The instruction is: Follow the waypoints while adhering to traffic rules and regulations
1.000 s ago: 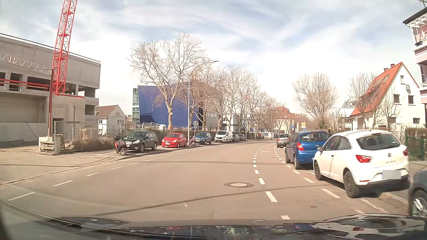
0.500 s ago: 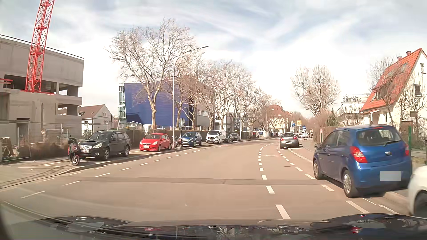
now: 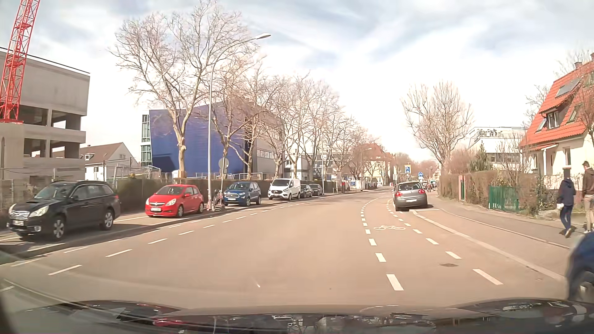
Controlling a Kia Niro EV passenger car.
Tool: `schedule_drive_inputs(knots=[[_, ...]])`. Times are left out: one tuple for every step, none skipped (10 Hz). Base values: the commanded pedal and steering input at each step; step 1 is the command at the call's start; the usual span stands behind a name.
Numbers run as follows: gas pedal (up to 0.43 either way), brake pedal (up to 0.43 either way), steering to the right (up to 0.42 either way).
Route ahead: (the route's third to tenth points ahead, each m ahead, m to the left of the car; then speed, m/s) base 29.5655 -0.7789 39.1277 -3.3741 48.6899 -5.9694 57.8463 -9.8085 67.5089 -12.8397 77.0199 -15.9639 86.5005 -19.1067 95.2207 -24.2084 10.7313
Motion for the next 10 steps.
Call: schedule_drive_inputs(knots=[[0.047,0.0,0.034],[0.047,0.0,0.035],[0.047,0.0,0.036],[0.047,0.0,0.036],[0.028,0.0,0.036],[0.0,0.0,0.036],[0.0,0.0,0.036],[0.0,0.0,0.036],[0.0,0.0,0.036],[0.0,0.0,0.036]])
